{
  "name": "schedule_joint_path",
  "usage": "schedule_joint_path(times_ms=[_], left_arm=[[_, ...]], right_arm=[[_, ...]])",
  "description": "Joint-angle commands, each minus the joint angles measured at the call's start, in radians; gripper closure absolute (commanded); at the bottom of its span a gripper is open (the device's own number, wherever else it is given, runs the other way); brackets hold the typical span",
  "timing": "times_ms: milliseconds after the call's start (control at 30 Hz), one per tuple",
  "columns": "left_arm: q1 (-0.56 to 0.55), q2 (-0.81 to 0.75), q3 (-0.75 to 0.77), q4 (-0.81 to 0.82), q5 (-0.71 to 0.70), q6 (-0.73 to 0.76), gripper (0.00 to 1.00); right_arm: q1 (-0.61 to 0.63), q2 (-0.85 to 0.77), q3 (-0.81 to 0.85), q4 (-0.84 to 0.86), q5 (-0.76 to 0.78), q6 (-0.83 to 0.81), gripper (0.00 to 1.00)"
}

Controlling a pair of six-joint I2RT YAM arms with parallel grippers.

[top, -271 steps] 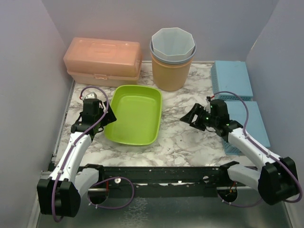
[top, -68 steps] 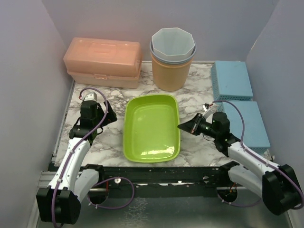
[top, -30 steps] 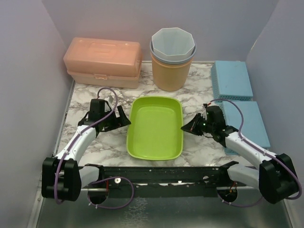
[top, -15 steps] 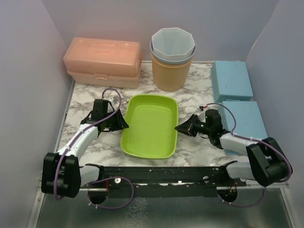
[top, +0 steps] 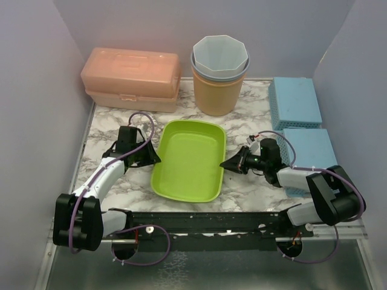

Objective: Turn the large container upside down

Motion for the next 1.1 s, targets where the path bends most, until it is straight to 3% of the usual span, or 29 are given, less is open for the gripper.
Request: schedule_joint_path(times_ms=[0,67,133,200,367,667,1067], left_arm=[[-0.018,0.007,-0.003,0.013,0.072,-0.014,0.78],[-0.017,-0.006,0.000,0.012,0.056,-0.016,0.64],[-0.016,-0.033,0.003,0.003,0.004,-0.019,0.36],[-0.014,-0.077,0.009,-0.003,-0.020,-0.019,0.21],[0.010,-0.214,0.007,-0.007,-0.103,-0.016,0.06],[0.055,-0.343,0.018,-0.085,-0.399,-0.046,0.01],[0.085,-0.325,0.022,-0.091,-0.391,-0.051,0.01]], right_arm=[[0.019,0.023,0.002,0.092,-0.093,0.024,0.99],[0.019,-0.008,0.006,0.096,-0.085,0.018,0.99],[0.019,-0.060,0.030,0.004,-0.037,-0.025,0.99],[0.019,-0.120,0.072,-0.138,0.037,-0.108,0.99],[0.019,-0.272,0.155,-0.413,0.208,-0.278,0.99],[0.020,-0.426,0.337,-0.749,0.422,-0.465,0.99],[0.020,-0.451,0.530,-0.989,0.531,-0.635,0.99]])
